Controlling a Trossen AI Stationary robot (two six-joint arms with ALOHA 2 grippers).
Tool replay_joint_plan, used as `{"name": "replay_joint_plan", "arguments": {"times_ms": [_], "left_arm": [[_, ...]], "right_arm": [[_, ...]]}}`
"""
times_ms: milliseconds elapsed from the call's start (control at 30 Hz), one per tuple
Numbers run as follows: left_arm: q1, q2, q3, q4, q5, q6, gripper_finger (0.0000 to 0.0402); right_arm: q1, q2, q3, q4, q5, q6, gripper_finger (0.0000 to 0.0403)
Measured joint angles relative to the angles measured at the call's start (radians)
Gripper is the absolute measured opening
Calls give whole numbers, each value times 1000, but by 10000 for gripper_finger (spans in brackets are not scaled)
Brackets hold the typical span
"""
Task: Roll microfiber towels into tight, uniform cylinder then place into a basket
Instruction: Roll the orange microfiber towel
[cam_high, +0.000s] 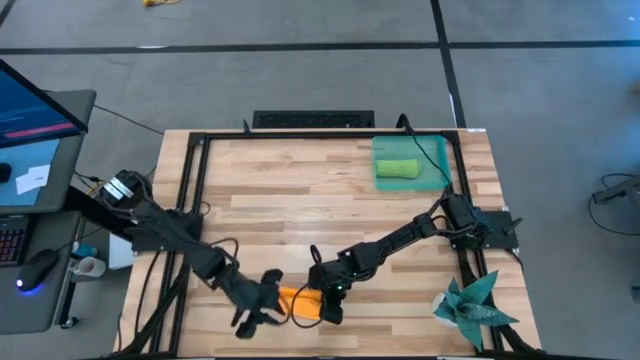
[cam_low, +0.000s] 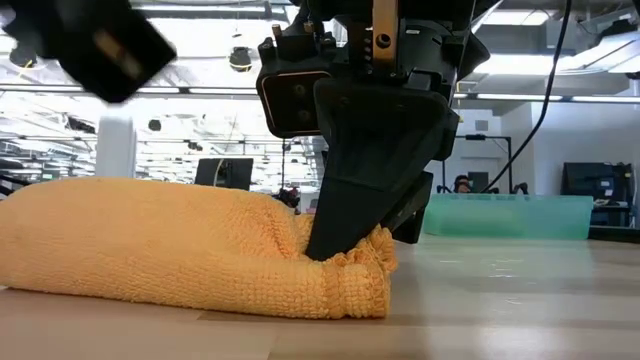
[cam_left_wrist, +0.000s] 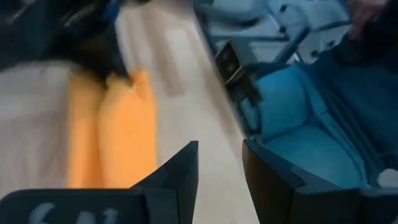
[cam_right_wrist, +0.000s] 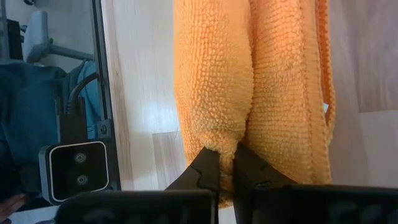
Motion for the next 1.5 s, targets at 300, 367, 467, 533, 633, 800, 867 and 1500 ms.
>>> {"name": "replay_joint_plan", "arguments": {"times_ms": [300, 367, 467, 533, 633, 800, 867, 1500], "left_arm": [[-12, 146, 0, 47, -123, 61, 95], [7, 170, 0, 48, -147, 56, 91], [34, 199, 0, 40, -151, 3, 84], [45, 217, 0, 31, -150, -61, 80], [59, 249, 3, 22, -146, -133, 75], [68, 272, 5, 27, -112, -167, 69], [68, 273, 5, 26, -109, -173, 68], [66, 279, 1, 74, -195, -285, 67]], "right_arm": [[0, 0, 0, 0, 0, 0, 28], [0, 0, 0, 0, 0, 0, 30], [0, 0, 0, 0, 0, 1, 34], [0, 0, 0, 0, -1, 6, 33], [-1, 0, -1, 5, -16, 7, 33], [-1, 4, -4, 36, -21, 53, 65], [-1, 4, -4, 36, -21, 53, 89], [0, -248, -8, -288, 247, -112, 200]]}}
